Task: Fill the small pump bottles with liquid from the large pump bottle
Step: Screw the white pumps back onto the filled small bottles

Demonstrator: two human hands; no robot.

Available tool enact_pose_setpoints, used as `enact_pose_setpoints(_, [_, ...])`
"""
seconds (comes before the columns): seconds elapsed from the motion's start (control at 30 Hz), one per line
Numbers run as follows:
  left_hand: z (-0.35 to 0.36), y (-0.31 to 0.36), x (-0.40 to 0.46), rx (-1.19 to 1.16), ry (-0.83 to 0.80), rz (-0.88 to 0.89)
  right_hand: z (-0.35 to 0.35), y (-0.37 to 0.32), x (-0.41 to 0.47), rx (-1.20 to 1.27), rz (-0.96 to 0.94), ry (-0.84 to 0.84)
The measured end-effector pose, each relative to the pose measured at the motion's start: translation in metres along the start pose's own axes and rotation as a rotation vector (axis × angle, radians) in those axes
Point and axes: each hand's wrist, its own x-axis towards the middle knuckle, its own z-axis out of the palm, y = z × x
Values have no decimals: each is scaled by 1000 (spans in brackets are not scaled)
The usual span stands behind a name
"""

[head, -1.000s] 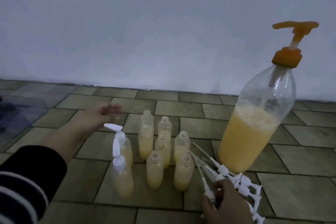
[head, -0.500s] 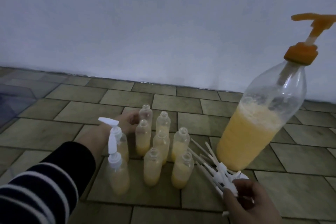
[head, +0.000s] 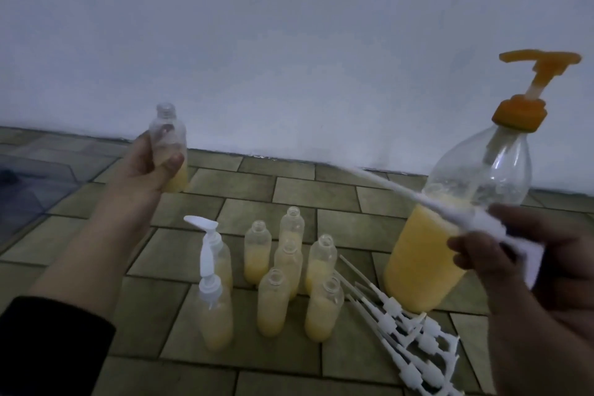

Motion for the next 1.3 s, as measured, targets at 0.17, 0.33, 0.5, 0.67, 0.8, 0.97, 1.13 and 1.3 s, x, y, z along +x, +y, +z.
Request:
enact_pose_setpoints(0.17, [11,48,-20,220,-70,174,11,-16,31,-184,-70,-113])
enact_pose_setpoints(0.33, [30,62,-53,292,-119,172,29,-42,20,-239,-375,-124])
enact_pose_setpoints(0.5, [42,67,-72,447,-178,174,29,-42,16,-269,-362,-209])
enact_pose_setpoints(0.67, [52,76,-80,507,-273,219,31,-42,22,-376,-329,-314])
enact_pose_setpoints(0.8, [67,85,-85,496,-332,205,54,-48,36,-304,-272,-474])
enact_pose_setpoints(0.97, [84,86,-89,383,-330,102,90,-46,55,-131,-49,-414])
enact_pose_setpoints(1.13, [83,80,-90,208,-365,-30,89,-41,66,277,256,-643])
enact_pose_setpoints(1.3, [88,83,-98,152,-416,-85,96,-31,61,141,239,-498])
